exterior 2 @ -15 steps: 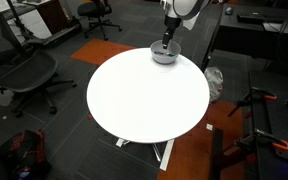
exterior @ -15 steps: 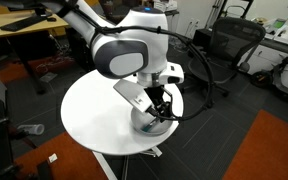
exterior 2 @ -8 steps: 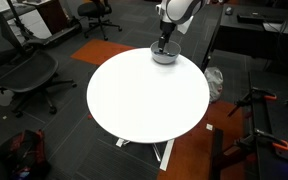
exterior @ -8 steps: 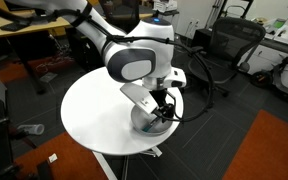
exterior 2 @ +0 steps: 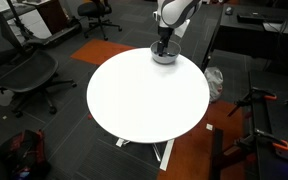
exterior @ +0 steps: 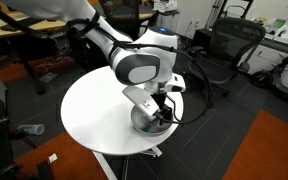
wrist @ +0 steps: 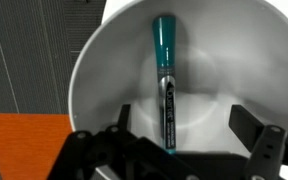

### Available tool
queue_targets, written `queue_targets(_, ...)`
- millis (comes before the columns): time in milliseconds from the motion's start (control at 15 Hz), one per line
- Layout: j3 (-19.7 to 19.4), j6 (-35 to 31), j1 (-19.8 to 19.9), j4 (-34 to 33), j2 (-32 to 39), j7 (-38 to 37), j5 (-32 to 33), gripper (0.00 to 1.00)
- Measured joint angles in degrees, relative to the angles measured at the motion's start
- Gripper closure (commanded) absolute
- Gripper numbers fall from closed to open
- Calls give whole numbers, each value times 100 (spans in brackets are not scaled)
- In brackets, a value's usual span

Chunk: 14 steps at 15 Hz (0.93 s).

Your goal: Remove the marker from the bowl and put it on the table

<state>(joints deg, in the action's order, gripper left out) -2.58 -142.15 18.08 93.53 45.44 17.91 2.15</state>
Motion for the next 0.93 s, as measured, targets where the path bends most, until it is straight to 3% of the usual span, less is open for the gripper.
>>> queue_targets(67,0,24,0,-37,41,0,0,0)
queue_targets(133,0,50,0,-77,80,0,0,25)
queue_targets(267,1,91,0,-143,144,0,0,34)
queue_targets(800,0,161,0,-324,262,0,0,97)
queue_targets(867,0,162,0,-331,264,0,0,100)
queue_targets(933,1,164,0,-336,265,0,0,96)
